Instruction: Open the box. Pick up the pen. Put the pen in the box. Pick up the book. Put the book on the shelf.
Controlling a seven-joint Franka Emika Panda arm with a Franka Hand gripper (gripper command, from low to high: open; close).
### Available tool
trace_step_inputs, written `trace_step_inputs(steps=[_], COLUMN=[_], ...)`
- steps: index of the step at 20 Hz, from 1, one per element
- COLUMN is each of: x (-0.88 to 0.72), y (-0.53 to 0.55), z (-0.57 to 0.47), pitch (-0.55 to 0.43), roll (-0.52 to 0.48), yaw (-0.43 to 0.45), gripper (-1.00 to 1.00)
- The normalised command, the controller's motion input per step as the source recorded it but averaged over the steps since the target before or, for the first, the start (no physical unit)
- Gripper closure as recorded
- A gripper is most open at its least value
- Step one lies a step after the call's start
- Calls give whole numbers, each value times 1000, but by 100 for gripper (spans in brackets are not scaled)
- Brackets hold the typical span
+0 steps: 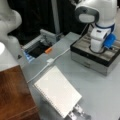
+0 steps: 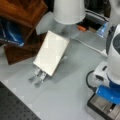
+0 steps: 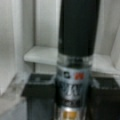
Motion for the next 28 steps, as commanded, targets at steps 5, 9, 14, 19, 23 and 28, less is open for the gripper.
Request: trace_step_inputs(steps=[5,9,14,19,23,28], x=[-223,-256,-276,-283,-242,-260], y=[29,13,33,17,-32,-104], z=[-113,-125,-119,-100,-73,-63], pitch=[-72,-102,-120,-99,-109,-135], roll=[36,41,33,-5,-51,-73], yaw=[-185,-195,-209,-228,-190,-145], gripper=[100,100,100,-100,-100,-100])
